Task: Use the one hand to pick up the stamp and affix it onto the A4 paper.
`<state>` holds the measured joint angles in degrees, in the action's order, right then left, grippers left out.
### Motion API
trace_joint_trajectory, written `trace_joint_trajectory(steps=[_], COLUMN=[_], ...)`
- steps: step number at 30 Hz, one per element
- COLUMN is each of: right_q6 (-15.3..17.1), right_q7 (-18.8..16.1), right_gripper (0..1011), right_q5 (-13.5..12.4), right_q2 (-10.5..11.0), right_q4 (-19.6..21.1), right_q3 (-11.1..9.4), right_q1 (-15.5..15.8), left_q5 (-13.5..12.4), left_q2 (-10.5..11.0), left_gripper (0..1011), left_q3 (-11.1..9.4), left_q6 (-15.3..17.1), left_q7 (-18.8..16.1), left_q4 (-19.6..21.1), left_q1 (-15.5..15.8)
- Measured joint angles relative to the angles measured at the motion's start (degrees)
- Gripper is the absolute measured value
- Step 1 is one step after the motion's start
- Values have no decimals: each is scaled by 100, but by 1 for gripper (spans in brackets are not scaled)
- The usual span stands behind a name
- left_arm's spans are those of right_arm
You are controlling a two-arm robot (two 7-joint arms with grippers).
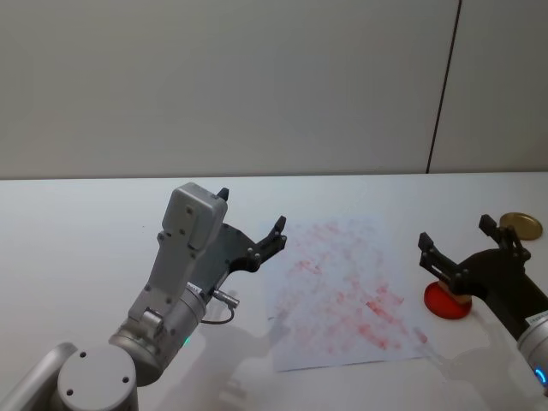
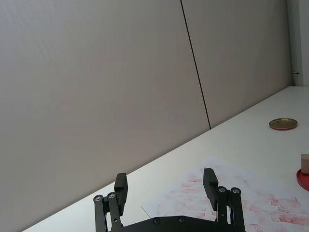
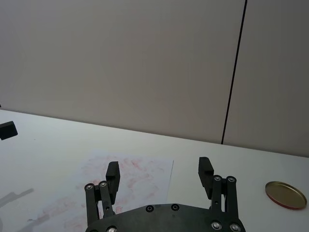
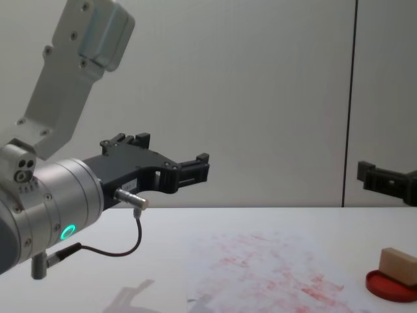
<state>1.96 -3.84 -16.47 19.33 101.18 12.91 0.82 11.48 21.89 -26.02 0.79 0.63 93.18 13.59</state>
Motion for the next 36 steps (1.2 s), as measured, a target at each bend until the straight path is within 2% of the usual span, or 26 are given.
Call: trace_joint_trajectory(steps=[8, 16, 26, 36], right_q6=[101, 331, 547, 671], right_q7=[-77, -324, -918, -1418], right_gripper=[1001, 1001, 1001, 1001], right_q5=[-45, -213, -447, -524], right_q2=[14, 86, 230, 289], right_q4=[-111, -442, -1006, -1488], right_q3=[-38, -154, -331, -398], right_q1=[-50, -208, -491, -743], left_q5=[0, 0, 0, 0], left_q2=[0, 0, 0, 0], left_gripper=[993, 993, 993, 993], left_q3=[0, 0, 0, 0], left_q6=[0, 0, 0, 0], left_q7=[0, 0, 0, 0], left_q4=[0, 0, 0, 0], left_q1=[0, 0, 0, 0])
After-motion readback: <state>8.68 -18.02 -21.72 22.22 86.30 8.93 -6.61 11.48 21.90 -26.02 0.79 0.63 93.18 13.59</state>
